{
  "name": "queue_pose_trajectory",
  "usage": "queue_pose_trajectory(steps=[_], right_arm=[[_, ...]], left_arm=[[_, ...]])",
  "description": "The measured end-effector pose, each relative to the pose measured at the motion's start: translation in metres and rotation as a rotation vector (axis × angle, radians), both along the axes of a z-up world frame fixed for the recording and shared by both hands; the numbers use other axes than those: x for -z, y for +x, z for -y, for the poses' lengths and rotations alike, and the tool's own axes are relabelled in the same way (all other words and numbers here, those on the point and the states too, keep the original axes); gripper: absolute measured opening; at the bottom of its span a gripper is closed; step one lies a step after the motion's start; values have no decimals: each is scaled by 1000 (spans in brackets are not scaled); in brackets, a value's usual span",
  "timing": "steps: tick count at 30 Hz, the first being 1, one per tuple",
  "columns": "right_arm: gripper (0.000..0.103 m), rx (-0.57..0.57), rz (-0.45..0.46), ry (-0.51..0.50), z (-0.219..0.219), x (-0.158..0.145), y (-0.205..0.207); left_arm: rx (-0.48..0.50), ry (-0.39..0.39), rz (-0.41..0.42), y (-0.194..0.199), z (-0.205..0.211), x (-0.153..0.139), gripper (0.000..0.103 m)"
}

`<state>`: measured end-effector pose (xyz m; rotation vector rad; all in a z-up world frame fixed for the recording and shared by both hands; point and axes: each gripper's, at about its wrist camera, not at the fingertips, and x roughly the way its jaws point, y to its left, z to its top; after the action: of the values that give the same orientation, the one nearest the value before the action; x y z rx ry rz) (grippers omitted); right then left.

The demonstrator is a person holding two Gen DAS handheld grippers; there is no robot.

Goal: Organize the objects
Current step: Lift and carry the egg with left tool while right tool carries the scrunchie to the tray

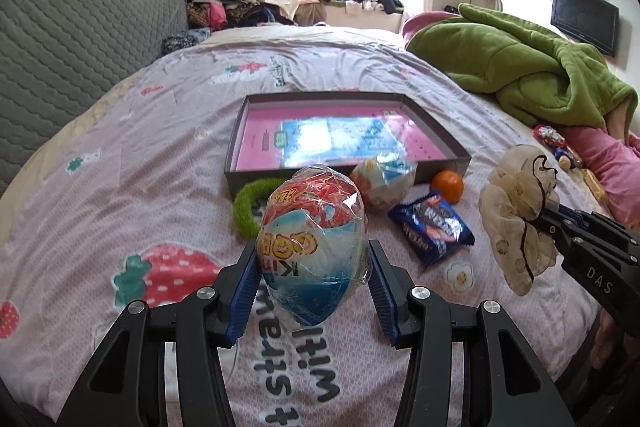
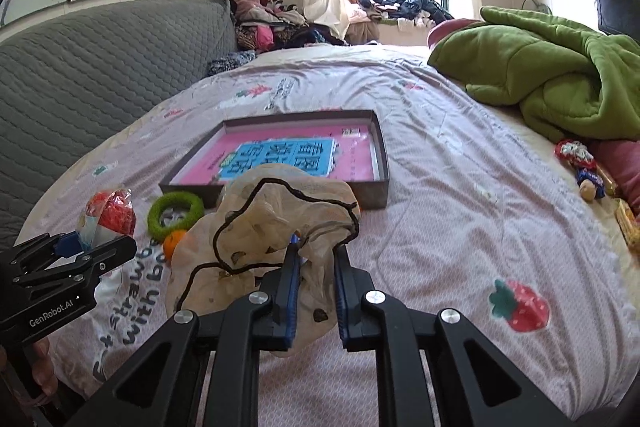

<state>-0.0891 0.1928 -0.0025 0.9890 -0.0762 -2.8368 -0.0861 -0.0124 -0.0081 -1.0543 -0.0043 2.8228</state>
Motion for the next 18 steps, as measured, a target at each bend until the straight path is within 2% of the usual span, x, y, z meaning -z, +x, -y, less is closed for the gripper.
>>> queue_pose_trajectory(steps=[18], right_arm=[[16, -19, -59, 14, 0, -21, -38]], left_arm=[[3, -26, -47, -38, 1, -19, 53]])
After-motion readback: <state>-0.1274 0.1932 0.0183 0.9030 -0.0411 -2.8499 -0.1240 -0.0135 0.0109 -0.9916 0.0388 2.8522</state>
